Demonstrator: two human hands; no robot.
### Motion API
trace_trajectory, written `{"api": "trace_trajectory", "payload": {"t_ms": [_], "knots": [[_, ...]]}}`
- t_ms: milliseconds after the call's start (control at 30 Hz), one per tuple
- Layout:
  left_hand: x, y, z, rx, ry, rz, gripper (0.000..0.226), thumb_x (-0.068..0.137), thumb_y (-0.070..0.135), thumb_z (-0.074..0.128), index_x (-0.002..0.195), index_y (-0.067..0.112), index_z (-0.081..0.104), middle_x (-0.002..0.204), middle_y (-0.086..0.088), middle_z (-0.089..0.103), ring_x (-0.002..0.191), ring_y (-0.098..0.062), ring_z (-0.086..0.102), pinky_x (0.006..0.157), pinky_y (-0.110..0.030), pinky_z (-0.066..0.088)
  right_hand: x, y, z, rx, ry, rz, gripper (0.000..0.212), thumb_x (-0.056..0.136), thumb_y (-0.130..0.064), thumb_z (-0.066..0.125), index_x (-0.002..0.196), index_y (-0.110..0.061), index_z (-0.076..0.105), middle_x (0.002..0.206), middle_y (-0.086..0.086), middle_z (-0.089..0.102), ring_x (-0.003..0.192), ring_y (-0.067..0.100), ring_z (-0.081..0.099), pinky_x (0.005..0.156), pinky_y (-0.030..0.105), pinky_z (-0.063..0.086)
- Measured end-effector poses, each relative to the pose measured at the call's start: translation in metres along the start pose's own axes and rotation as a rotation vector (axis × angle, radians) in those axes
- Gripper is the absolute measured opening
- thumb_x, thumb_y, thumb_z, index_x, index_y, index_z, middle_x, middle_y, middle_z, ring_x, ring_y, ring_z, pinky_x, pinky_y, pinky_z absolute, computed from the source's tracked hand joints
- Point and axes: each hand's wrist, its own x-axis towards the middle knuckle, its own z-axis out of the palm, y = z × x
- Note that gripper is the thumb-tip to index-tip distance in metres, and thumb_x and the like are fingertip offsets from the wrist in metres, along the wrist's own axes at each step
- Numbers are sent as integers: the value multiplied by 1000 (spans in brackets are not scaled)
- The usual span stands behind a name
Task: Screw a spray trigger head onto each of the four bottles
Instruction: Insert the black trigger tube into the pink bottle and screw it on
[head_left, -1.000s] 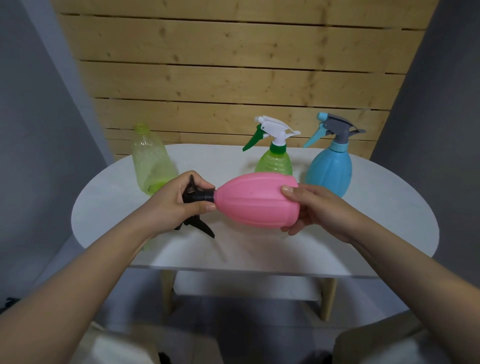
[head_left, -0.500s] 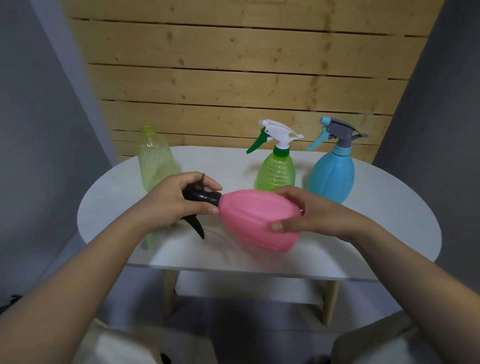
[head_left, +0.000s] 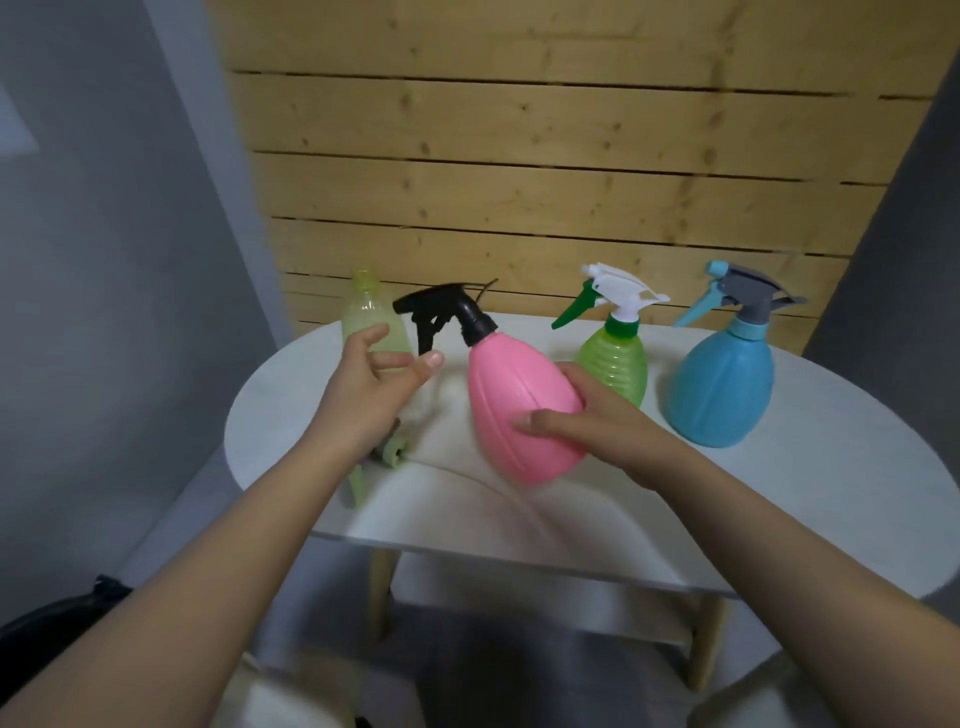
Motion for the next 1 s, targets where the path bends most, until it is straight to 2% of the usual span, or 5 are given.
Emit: {"api": "trace_trajectory", "payload": {"t_ms": [67,267,433,567,1000], "knots": [[2,-4,3,-108,-48,-104,80,81,42,64,145,16,24,112,1,61,96,-15,65,87,-36,53,10,0,7,117,22,-17,78,64,-44,75,133,-27,43,122,-3,58,102,13,61,75,26,54],[8,0,20,-151,-226,-36,39,96,37,43,129,19,52,121,-7,63,100,-18,65,84,-37,57,43,-3,25,334,20,-86,82,67,-35,77,137,-28,34,129,2,54,114,20,57,94,38,52],[23,-7,24,-168,-256,21,42,95,35,46,136,29,43,116,-1,62,100,-12,63,74,-20,57,55,1,32,273,1,-134,68,79,-20,73,131,-36,34,120,-11,48,102,5,54,72,14,53],[30,-18,28,-82,-254,41,43,94,34,48,136,36,41,124,-3,58,113,-21,58,90,-38,54,56,6,35,170,41,-167,64,80,-13,71,125,-39,33,105,-24,42,91,-3,50,59,4,48],[38,-29,52,-18,-270,54,51,95,27,46,145,27,31,140,-4,48,122,-21,51,103,-45,45,59,24,36,23,156,-100,84,80,-18,73,145,-25,22,125,-6,43,108,14,48,70,11,48]]}}
